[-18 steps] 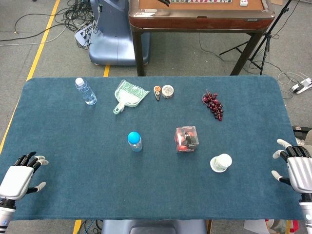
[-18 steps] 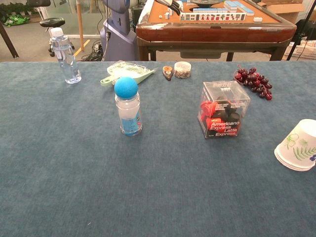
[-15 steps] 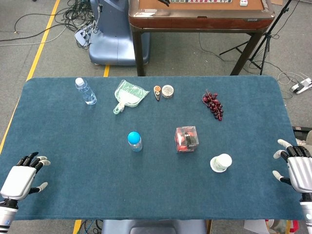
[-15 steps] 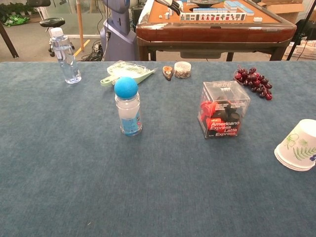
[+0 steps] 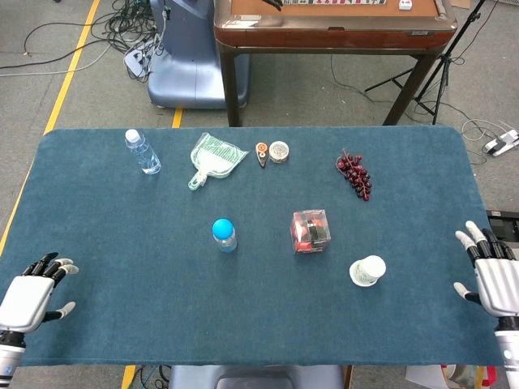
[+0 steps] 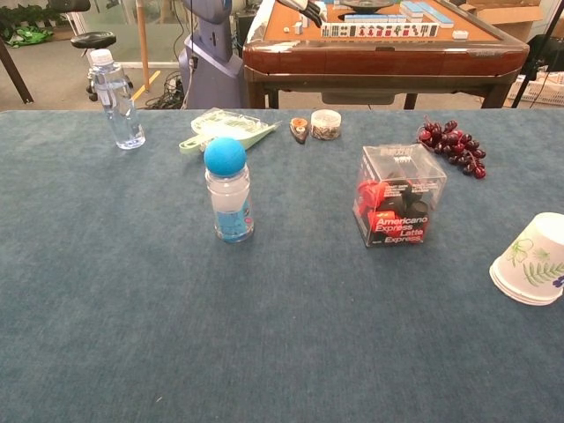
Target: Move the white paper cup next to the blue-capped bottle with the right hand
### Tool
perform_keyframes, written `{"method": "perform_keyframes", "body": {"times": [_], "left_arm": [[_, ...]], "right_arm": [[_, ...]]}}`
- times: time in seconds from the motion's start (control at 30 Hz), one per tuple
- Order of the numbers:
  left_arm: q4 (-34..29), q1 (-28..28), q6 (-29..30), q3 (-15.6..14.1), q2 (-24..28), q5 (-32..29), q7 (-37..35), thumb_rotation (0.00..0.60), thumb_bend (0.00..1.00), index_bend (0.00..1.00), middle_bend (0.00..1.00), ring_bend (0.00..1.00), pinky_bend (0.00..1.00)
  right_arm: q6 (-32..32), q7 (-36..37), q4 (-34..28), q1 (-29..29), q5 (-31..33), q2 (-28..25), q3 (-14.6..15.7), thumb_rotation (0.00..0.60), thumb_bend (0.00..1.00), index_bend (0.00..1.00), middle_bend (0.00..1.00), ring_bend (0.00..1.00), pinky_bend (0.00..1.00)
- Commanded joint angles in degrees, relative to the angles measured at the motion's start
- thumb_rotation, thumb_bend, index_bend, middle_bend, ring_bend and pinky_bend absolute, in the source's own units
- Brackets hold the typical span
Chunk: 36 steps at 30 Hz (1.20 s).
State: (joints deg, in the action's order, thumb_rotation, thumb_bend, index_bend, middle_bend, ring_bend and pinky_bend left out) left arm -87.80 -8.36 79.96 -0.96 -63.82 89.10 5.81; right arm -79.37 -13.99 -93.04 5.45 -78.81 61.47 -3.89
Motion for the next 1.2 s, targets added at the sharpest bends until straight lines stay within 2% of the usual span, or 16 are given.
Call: {"method": "perform_keyframes", "body": {"times": [0.03,0.23,0.73,1.0,1.2], "left_arm": [[0.00,0.12,0.24,0.16,0.19,-0.30,-0.62,0.600,0.06,0.35,0.27,0.15,0.26],[-0.10,0.33,0.47,0.37,0.70,-0.90,-1.53,0.600,0.06,0.35,0.27,0.15,0.26],[0.01,0.53,0.84,0.76,1.20,-1.56,-1.83,0.600,0.06,0.35,0.28,0.16,0.27],[0.10,0.48,0.52,0.91,1.46,-2.08,-1.83,0.600,0.06,0.35,0.30,0.16,0.28],[-0.08,0.63,0.70,1.00,1.59,-2.34,-1.66,0.600,0.06,0.35,0.31,0.17,0.28]], "right_arm": [[2.97,-2.55,1.31,1.94,2.10,1.26,-0.74,0.600,0.00,0.02,0.00,0.00,0.14],[7.73,-4.06,5.21,5.47,4.12,4.46,-1.85,0.600,0.00,0.00,0.00,0.00,0.10],[14.89,-3.88,14.61,12.22,5.36,12.88,-3.13,0.600,0.00,0.00,0.00,0.00,0.10],[16.60,-3.79,16.55,15.04,4.67,16.32,-3.39,0.600,0.00,0.00,0.00,0.00,0.09],[17.36,-4.23,15.48,16.50,4.05,17.40,-3.11,0.600,0.00,0.00,0.00,0.00,0.09]]}}
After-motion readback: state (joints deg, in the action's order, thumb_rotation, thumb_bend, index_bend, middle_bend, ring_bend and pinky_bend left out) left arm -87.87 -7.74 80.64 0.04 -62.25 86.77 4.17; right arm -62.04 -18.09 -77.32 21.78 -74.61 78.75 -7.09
